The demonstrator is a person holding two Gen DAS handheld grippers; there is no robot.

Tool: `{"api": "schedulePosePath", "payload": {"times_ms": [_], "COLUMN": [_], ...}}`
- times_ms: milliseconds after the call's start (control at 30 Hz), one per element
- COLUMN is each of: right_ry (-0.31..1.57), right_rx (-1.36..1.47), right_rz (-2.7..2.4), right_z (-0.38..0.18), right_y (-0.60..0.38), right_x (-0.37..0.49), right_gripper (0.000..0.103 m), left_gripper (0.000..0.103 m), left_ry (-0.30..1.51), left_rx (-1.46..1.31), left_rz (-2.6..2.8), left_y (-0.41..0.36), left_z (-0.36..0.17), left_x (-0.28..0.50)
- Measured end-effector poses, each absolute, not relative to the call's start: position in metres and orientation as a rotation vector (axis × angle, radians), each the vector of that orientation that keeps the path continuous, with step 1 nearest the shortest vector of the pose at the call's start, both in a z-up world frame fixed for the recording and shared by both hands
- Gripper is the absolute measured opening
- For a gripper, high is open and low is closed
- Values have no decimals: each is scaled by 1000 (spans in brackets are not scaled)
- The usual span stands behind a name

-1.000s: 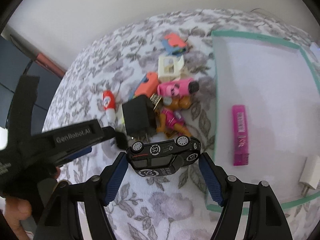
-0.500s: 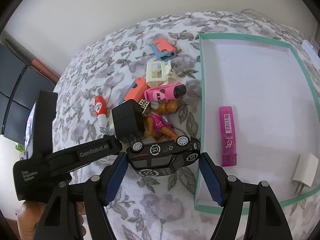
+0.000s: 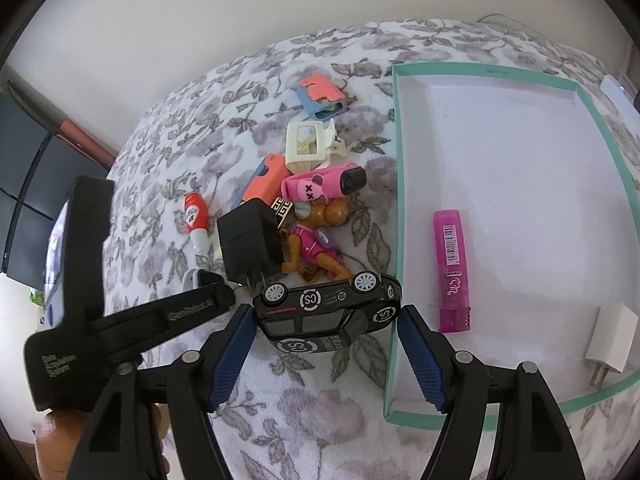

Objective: Organize rigid objects
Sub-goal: 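Carry the watch and toy car into the tray and open both tools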

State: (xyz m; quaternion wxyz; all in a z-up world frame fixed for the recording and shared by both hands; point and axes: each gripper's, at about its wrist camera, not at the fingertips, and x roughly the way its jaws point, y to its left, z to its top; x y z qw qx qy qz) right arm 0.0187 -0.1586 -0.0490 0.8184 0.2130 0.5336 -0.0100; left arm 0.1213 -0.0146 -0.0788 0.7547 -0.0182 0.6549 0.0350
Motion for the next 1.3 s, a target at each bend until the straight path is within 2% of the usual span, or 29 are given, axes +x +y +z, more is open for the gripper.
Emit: {"api": "schedulePosePath", "payload": {"times_ms": [233, 467, 833, 1300], "right_ry": [968, 920, 948, 972], "right_rx": [455, 455, 581, 591], "right_rz": [-98, -316, -635, -632], "right_z": [-15, -14, -36, -46], "right_y": [-177, -216, -300, -308], "right_x": [11, -1, -40, -43], "right_gripper": [75, 75, 75, 76], "left_gripper": [49, 49, 49, 50], "left_ry": [1201, 1102, 1104, 1163], "left_rx": [-68, -37, 129, 213], "left_rz": [-20, -192, -443, -473], "left_y": [-20, -52, -136, -162], "left_z": [-13, 13, 5, -24], "left_x": [108, 93, 54, 45]}}
